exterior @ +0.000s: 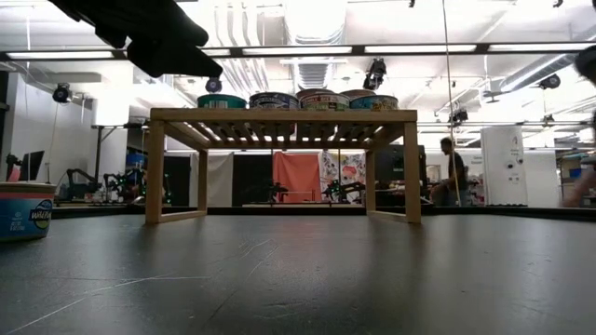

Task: Stack canned seafood by type on shelf
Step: Stack the blue tuna can on top of the blue tuna can

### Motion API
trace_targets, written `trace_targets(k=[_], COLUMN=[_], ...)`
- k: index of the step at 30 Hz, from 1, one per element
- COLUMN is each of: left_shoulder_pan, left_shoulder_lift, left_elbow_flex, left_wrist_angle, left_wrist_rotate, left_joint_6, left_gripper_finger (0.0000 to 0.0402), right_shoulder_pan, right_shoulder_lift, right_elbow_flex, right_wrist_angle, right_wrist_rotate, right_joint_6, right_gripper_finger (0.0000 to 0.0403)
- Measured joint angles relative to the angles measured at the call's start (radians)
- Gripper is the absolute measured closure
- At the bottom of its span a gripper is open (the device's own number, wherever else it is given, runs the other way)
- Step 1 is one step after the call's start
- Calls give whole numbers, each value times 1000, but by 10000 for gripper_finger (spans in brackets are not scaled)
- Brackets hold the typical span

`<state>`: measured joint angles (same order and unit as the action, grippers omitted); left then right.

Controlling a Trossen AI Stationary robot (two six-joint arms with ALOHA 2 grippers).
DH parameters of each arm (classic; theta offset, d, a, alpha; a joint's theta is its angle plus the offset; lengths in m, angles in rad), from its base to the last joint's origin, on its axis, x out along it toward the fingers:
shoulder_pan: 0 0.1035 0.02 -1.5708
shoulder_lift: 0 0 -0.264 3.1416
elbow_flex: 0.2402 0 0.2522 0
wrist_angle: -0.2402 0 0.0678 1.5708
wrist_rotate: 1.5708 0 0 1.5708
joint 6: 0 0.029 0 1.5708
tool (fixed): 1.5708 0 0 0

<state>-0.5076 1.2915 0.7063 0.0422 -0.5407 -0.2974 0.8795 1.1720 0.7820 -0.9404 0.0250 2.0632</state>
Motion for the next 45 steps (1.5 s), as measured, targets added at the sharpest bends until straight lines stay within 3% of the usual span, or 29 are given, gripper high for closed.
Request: trace_targets(k=[8,17,32,45], left_shoulder_pan=[0,0,0,1], left_shoulder_lift=[0,0,1,1], left_elbow_flex=[0,0,0,-2], left_wrist_angle=[1,3,31,110], left_wrist_rotate=[-2,-28,-29,-29], left_joint_6=[1,1,0,1], left_gripper_finger=[93,93,93,93], right_shoulder_pan=[0,0,-42,-176], right_shoulder_lift=[129,199,205,261], right_elbow_flex=[-1,3,-1,1], right_wrist_angle=[39,97,118,210], right_wrist_rotate=[-71,-61,212,359], right_joint_6=[4,-31,-150,-426], right_gripper_finger=[394,394,394,394])
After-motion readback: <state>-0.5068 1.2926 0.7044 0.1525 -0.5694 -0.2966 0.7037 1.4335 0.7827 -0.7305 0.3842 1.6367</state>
